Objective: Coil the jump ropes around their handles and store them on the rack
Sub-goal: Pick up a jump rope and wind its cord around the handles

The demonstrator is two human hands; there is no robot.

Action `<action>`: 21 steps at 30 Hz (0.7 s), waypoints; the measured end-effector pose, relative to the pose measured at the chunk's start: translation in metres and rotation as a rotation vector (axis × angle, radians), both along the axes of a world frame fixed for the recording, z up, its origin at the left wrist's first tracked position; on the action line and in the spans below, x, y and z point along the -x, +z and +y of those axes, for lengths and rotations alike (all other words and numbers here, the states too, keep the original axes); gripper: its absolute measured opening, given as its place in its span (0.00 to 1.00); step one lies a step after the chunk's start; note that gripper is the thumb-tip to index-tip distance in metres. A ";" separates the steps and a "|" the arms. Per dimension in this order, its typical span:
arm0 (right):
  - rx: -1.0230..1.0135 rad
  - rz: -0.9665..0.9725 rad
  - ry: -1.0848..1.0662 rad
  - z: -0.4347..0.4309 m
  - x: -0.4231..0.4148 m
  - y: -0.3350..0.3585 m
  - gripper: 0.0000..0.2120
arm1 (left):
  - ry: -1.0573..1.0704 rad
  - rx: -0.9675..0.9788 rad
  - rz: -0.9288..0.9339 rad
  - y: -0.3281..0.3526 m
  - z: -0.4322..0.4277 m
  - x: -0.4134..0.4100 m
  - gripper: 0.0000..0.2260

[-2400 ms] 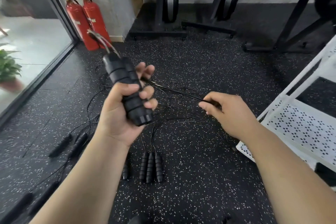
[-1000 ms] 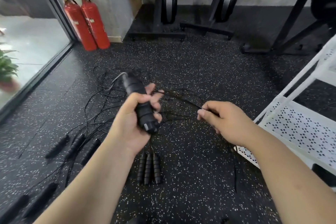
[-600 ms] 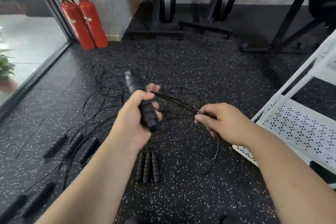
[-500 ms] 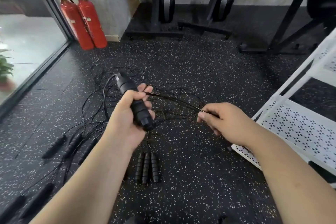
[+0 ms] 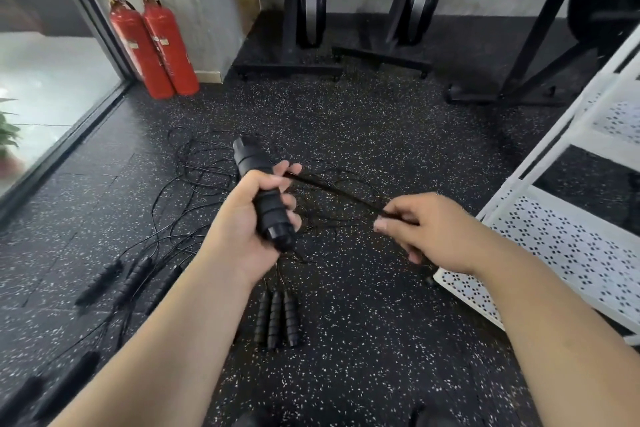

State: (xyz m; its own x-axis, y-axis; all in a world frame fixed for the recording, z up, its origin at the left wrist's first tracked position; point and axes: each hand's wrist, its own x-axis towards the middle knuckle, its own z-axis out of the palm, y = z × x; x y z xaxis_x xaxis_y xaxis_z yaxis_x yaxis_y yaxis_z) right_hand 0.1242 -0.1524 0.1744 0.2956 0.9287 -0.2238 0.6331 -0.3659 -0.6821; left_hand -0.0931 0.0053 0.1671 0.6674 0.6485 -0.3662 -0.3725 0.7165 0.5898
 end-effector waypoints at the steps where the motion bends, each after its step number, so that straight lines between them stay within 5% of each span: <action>1: -0.038 0.005 -0.033 -0.002 -0.002 0.003 0.09 | -0.019 -0.002 0.014 0.002 0.000 0.003 0.29; 4: -0.192 -0.083 -0.169 -0.007 -0.008 0.006 0.10 | -0.153 -0.106 0.217 0.010 -0.012 0.008 0.23; 7: -0.254 -0.178 -0.265 -0.014 -0.007 0.009 0.13 | -0.294 -0.411 0.514 0.012 -0.025 0.010 0.20; 12: 0.031 -0.357 -0.143 -0.027 0.010 -0.001 0.11 | -0.296 -1.199 0.999 0.012 -0.053 0.015 0.18; 16: 0.176 -0.493 -0.082 -0.031 0.022 -0.017 0.19 | -0.286 -1.410 1.076 0.012 -0.069 0.019 0.23; 18: 0.033 -0.438 -0.094 -0.032 0.026 -0.013 0.20 | -0.271 -1.465 1.096 0.014 -0.075 0.018 0.23; 21: -0.209 -0.002 -0.107 -0.034 0.033 0.002 0.17 | -0.239 -1.495 1.081 0.016 -0.081 0.017 0.23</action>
